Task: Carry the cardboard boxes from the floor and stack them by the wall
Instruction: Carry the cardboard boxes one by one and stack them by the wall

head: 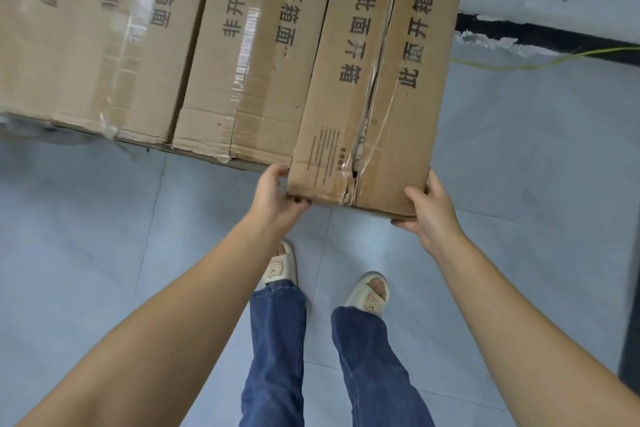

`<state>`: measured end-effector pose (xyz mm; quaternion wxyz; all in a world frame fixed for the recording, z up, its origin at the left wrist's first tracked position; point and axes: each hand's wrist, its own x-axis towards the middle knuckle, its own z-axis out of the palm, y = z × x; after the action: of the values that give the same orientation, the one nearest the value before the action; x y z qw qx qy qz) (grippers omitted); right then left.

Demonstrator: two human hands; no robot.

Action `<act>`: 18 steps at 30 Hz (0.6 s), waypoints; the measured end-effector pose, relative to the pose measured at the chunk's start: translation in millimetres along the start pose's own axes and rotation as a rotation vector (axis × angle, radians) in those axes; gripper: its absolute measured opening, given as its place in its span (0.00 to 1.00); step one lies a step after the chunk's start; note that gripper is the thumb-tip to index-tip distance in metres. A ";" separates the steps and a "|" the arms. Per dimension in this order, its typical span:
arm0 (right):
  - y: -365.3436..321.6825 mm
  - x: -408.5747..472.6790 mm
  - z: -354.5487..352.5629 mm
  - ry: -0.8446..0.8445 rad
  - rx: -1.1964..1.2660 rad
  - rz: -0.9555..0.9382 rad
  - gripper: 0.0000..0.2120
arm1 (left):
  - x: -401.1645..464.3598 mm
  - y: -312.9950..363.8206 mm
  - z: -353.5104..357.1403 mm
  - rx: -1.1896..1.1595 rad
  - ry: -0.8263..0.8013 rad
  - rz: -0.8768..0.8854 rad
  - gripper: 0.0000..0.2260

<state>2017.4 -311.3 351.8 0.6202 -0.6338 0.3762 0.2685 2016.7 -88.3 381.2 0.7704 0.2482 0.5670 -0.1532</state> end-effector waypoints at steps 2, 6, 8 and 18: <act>-12.1 19.5 6.8 0.038 -0.017 -0.039 0.28 | 11.3 17.4 13.0 -0.079 -0.027 -0.003 0.09; -5.0 45.6 9.5 0.079 -0.042 -0.062 0.29 | 27.0 24.4 10.2 -0.150 -0.080 -0.017 0.25; 6.9 47.8 7.3 0.063 -0.039 -0.064 0.26 | 27.0 18.0 2.2 -0.126 -0.052 0.015 0.29; -4.7 -63.0 -35.0 0.029 -0.274 -0.215 0.23 | -84.9 6.9 -16.3 0.605 0.056 0.217 0.09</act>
<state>1980.7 -337.0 408.5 0.5475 -0.7529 0.2753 0.2402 1980.9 -77.4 459.4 0.6574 0.5292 0.4870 -0.2249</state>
